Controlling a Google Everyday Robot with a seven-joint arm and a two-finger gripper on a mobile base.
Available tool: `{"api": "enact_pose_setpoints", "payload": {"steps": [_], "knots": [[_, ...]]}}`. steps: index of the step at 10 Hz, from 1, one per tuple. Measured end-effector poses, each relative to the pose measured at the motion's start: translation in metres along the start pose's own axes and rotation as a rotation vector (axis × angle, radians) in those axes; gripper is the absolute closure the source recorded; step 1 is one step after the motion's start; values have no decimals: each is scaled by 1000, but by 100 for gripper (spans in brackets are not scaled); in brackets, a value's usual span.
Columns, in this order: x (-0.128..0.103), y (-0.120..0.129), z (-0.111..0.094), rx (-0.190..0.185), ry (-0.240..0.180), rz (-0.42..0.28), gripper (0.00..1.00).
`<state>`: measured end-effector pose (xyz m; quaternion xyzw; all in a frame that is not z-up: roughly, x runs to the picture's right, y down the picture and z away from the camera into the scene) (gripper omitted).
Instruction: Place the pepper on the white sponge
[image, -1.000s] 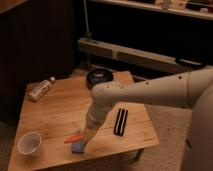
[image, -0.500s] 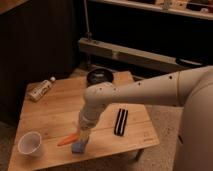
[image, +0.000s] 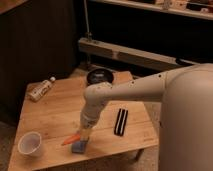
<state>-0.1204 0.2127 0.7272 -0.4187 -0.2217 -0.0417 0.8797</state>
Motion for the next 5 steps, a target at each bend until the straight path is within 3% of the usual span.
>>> {"api": "enact_pose_setpoints", "payload": {"steps": [5], "knots": [[9,4,13,-39,14,-4,100]]}}
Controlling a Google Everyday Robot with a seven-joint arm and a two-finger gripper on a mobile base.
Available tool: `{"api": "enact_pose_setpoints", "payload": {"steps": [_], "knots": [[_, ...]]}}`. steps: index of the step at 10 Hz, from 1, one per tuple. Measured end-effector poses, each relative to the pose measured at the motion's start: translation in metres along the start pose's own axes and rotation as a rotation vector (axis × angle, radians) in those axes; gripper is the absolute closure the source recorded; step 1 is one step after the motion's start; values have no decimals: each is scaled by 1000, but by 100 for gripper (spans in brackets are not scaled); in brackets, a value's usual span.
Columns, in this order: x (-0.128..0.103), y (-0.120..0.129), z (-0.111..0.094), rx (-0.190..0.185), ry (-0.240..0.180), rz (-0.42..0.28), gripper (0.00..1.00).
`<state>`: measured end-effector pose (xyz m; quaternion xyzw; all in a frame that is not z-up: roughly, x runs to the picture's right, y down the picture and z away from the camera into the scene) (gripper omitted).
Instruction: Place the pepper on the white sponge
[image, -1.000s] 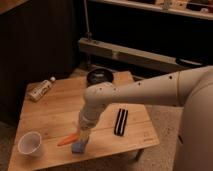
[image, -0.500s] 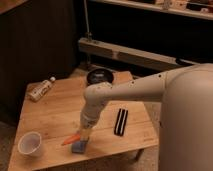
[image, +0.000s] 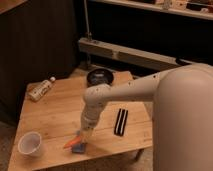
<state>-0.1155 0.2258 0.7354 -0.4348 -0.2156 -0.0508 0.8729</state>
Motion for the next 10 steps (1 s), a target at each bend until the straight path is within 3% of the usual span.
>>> {"api": "enact_pose_setpoints", "payload": {"steps": [5,10], "knots": [[1,1,15,-73,-14,-9,100],[2,-1,23,-107,0,10,100]]}}
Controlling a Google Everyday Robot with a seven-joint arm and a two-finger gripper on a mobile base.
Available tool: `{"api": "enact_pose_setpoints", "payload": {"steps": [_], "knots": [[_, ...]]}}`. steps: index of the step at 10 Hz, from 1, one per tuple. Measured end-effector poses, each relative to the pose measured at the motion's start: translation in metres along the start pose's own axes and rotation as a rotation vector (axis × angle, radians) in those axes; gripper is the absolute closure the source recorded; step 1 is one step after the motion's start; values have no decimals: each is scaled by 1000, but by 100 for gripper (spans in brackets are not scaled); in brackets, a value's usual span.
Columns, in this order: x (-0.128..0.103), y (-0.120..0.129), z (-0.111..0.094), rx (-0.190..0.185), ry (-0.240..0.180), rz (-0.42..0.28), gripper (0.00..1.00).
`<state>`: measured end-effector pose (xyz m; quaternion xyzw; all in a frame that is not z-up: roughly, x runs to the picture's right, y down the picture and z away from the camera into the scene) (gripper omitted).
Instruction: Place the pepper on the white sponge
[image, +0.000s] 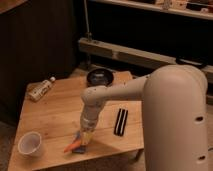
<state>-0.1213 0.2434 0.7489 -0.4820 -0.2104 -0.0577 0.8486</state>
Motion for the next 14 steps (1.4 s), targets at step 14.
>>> {"api": "enact_pose_setpoints", "payload": {"steps": [14], "knots": [[12,-17,2,22,22,165,79]]}}
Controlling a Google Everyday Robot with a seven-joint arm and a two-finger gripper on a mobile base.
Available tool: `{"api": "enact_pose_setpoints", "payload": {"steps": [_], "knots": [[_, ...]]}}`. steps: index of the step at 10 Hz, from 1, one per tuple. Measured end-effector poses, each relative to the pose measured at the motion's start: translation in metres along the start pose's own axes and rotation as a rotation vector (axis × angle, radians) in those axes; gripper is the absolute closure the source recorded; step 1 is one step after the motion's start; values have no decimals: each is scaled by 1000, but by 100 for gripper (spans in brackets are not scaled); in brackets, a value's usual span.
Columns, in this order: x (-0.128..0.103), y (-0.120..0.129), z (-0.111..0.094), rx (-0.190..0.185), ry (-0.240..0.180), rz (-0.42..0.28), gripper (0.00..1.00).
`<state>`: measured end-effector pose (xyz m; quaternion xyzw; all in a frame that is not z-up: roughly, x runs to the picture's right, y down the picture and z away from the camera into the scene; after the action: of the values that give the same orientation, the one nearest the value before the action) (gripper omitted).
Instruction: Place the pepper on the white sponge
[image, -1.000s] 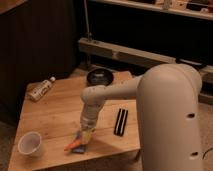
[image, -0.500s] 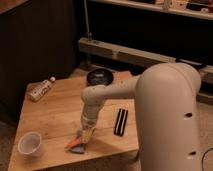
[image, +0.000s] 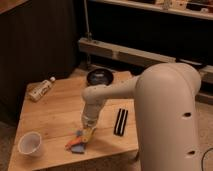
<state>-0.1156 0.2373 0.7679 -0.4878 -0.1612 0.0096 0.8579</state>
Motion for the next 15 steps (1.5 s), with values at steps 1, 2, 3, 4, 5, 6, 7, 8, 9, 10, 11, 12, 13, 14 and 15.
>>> {"api": "enact_pose_setpoints", "payload": {"steps": [1,2,3,4,5,6,7,8,9,10,11,12,13,14,15], "knots": [[0,0,1,-3,2,0,78],[0,0,1,-3,4,1,78],[0,0,1,-3,6,1,78],[-1,0,1,-3,10,1,78],[-1,0,1,-2,14,3,77],[-1,0,1,-1,16,4,71],[-1,0,0,3,17,5,62],[-1,0,-1,6,17,6,51],[-1,0,-1,8,17,7,43],[-1,0,-1,10,15,9,33],[-1,0,-2,12,14,11,28],[-1,0,-2,14,13,12,27],[-1,1,-2,14,11,13,27],[0,1,-2,14,11,14,27],[-1,1,-2,15,10,14,27]]}}
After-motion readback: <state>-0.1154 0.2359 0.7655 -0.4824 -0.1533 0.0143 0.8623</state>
